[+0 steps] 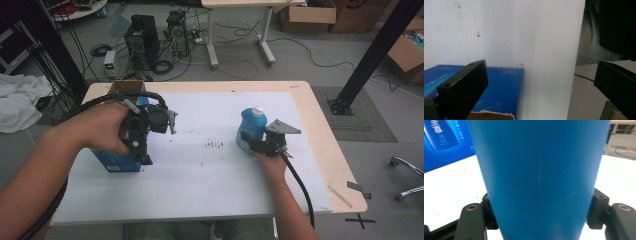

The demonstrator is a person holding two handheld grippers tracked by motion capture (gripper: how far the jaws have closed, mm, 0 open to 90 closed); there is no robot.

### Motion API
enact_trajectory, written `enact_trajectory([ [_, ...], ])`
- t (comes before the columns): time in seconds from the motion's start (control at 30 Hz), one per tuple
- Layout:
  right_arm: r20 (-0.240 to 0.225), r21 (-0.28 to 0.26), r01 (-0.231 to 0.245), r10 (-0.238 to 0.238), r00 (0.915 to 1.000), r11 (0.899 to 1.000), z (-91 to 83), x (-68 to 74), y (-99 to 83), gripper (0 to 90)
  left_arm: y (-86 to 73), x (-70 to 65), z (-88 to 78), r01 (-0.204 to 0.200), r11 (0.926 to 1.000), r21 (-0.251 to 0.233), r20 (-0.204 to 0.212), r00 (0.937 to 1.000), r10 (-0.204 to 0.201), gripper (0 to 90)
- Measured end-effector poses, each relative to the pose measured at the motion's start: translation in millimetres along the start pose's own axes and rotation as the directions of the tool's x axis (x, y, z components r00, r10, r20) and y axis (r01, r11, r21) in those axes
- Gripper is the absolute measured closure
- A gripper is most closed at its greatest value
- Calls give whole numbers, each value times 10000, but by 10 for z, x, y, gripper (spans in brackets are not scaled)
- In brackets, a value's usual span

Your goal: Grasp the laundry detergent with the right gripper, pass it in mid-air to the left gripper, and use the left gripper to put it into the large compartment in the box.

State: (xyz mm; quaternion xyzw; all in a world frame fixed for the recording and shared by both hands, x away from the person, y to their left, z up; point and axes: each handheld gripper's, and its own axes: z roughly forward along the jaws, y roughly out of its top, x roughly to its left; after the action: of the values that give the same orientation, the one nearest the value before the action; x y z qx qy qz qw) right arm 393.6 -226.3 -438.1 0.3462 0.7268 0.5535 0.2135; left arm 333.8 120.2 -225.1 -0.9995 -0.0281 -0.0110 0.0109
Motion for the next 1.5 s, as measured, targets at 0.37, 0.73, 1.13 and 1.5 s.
enact_trajectory([
  [0.37,-82,-241,96,-98,9999,9997,-7,15,-37,389,9,-4,-7,36,9999,-93,3,10000,-36,1],
  [0.73,78,-12,374,-374,9993,9993,-27,29,1,449,35,-2,9,-81,9999,-95,-21,10000,81,0],
  [1.13,-1215,-47,828,-827,9891,9966,-231,109,330,455,122,1,-1,-182,9998,-88,-25,9998,182,1],
  [1.5,-2615,-170,1808,-1789,9485,9834,-512,394,547,456,278,-25,-64,-523,9986,-13,-83,9986,523,1],
])
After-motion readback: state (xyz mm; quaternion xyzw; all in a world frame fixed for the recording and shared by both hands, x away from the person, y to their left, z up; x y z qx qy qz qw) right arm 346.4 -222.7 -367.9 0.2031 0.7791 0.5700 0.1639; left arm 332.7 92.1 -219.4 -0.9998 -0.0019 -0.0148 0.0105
